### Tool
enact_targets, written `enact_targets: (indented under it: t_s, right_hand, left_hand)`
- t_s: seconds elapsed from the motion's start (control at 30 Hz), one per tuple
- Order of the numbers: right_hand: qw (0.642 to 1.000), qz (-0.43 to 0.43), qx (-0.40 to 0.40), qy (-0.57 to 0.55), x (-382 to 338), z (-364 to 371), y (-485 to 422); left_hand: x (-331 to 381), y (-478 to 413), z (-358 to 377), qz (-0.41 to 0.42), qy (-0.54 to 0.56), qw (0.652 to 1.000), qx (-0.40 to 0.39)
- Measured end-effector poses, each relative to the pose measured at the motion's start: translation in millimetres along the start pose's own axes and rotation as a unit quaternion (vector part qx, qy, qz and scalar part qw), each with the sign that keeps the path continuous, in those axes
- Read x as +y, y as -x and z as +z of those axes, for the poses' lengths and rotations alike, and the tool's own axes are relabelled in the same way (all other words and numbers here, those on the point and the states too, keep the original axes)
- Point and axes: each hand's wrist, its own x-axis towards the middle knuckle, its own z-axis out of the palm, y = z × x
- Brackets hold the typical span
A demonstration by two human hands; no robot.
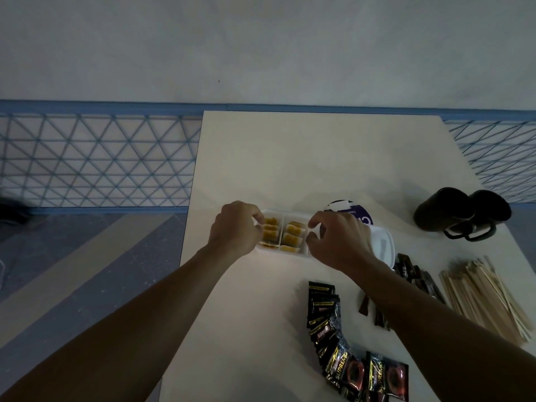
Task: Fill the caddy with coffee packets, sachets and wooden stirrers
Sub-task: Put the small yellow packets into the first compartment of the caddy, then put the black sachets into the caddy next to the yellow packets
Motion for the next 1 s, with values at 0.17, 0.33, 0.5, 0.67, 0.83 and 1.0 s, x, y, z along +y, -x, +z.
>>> enact_targets:
  t_s: [0.17, 0.33, 0.5, 0.67, 0.83, 1.0]
  right_hand:
    - [1.0, 0.009, 0.012, -0.002, 3.9, -8.2, 19.1]
    - [0.999, 0.028, 0.017, -0.004, 9.0, -12.4, 40.3]
    - [0.999, 0.044, 0.015, -0.008, 18.9, -10.5, 64.3]
    - [0.998, 0.062, -0.021, -0.022, 28.3, -2.4, 89.1]
    - [0.989, 0.065, -0.099, -0.084, 39.1, 9.7, 112.0]
    - [0.97, 0.085, -0.169, -0.152, 53.6, 19.0, 127.0]
  left_hand:
    - [-1.1, 13.3, -1.0, 0.016, -0.002, 1.0, -0.006]
    - [3.8, 24.9, 3.4, 0.022, -0.009, 0.999, -0.022]
    - [11.1, 39.0, 10.5, 0.029, -0.011, 0.999, -0.04]
    - [19.1, 58.0, 25.2, 0.038, 0.012, 0.996, -0.075]
    - [29.7, 77.9, 42.4, 0.045, 0.052, 0.986, -0.152]
    - [39.5, 94.3, 67.1, 0.008, 0.028, 0.964, -0.263]
